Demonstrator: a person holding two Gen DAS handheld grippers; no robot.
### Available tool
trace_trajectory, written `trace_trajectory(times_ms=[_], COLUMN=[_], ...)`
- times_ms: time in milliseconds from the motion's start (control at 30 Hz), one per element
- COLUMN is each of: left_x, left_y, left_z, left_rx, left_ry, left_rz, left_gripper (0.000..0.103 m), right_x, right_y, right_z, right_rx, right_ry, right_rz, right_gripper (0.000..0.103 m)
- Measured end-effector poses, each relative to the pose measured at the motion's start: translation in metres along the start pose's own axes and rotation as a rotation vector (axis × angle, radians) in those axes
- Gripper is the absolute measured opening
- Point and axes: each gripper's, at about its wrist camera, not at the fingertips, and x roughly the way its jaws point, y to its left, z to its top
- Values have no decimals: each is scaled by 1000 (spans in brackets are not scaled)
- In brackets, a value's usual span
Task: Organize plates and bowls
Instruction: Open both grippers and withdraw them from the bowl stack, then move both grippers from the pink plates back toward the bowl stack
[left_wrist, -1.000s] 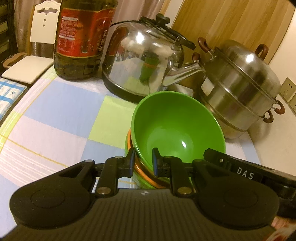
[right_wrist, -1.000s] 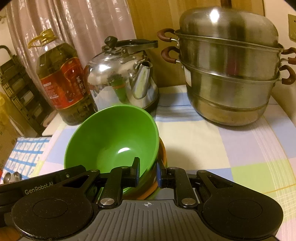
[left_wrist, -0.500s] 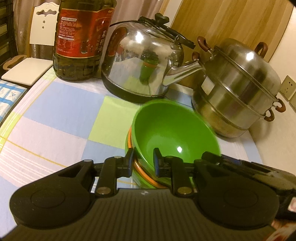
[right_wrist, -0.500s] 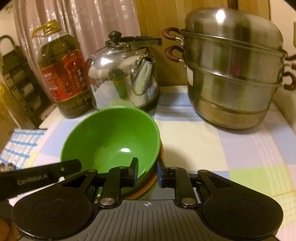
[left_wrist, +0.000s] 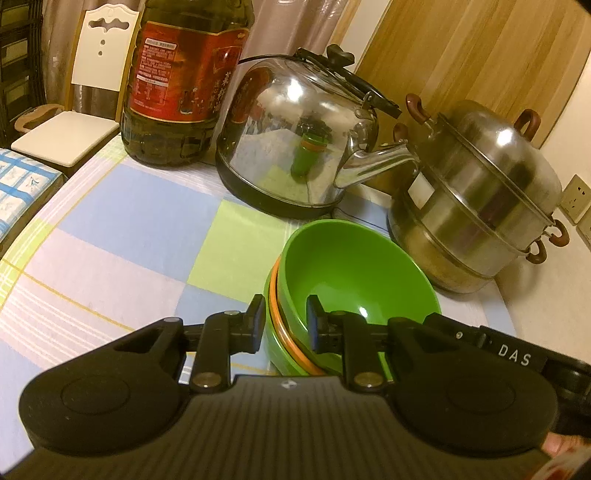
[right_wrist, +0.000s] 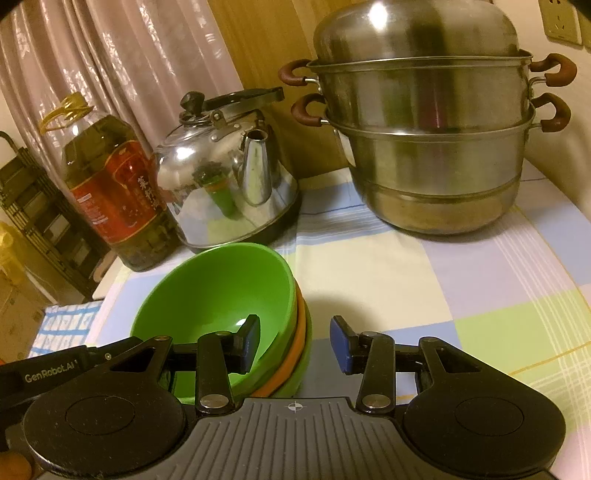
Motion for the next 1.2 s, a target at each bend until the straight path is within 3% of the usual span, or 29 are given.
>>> trace_trajectory(times_ms=[400,667,1033,1200], left_x=[-19,-42,-98,-119], left_y=[-9,-4,-12,-13], left_z=[-11,-31,-79,-102], left_rx=[28,8,76,87], left_ry=[6,15,45,73], left_rz=[-21,-12,12,18], left_gripper=[20,28,36,38], right_x=[-20,-39,-103,-138], right_y=[11,16,19,11], right_z=[-12,-31,-100,-136], right_rx=[-28,-28,-64,-15], right_ry=[-3,23,89,113], right_rz=[-11,-43,-160,-163], right_gripper=[42,43,45,56])
